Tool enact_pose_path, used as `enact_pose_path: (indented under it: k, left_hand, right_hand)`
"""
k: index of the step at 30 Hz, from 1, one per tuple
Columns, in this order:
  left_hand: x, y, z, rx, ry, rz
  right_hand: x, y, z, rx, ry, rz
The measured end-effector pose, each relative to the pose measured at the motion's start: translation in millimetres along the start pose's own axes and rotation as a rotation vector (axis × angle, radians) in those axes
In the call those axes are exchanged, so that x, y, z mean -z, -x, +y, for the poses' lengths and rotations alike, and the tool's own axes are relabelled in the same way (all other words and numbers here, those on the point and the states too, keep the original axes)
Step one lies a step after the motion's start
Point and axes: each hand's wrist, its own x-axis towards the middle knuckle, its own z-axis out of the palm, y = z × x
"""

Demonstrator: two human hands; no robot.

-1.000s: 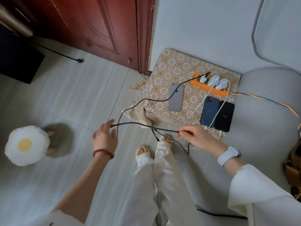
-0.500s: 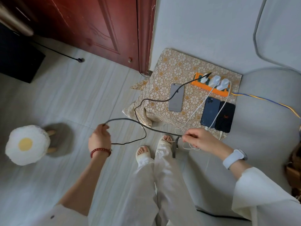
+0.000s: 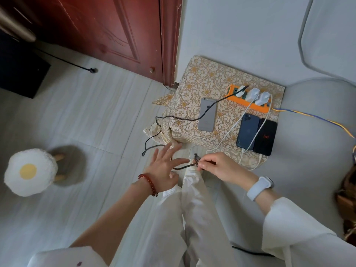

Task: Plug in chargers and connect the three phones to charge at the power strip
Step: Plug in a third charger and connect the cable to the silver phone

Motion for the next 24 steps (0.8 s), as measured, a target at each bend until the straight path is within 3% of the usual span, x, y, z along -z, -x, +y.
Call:
enact_pose_path:
  k: [3, 7, 10, 14, 19, 22, 24]
  left_hand:
    - [-1.1, 1.2, 11.8, 0.036, 0.136, -0.025]
    - [3.8, 7.2, 13.2, 0.092, 0.097, 0.292]
    - [10.6, 9.3, -0.8, 0.272, 0.102, 0.521]
    - [13.1, 3.7, -11.0, 0.413, 0.102, 0.589]
    - [31.7, 0.9, -34.9, 0.728, 0.369, 0.828]
    - [41.8, 9.6, -56.4, 0.798, 0.312, 0.790]
    - [39.9, 9.5, -56.3, 0.776, 0.275, 0.712]
  right_hand:
    - [-1.0, -2.4, -4.0, 0.004, -0.033, 0.008]
    - [1.8, -0.7, -1.9, -0.015, -0.027, -0.032]
    - [7.8, 1.6, 6.2, -0.035, 0.003, -0.026]
    - [10.3, -1.0, 13.6, -0.061, 0.079, -0.064]
    - [24.1, 3.8, 46.1, -0.198, 0.103, -0.013]
    - [32.6, 12.2, 66.7, -0.270, 0.127, -0.009]
    - [31.3, 14.0, 65.9, -0.280, -0.018, -0.002]
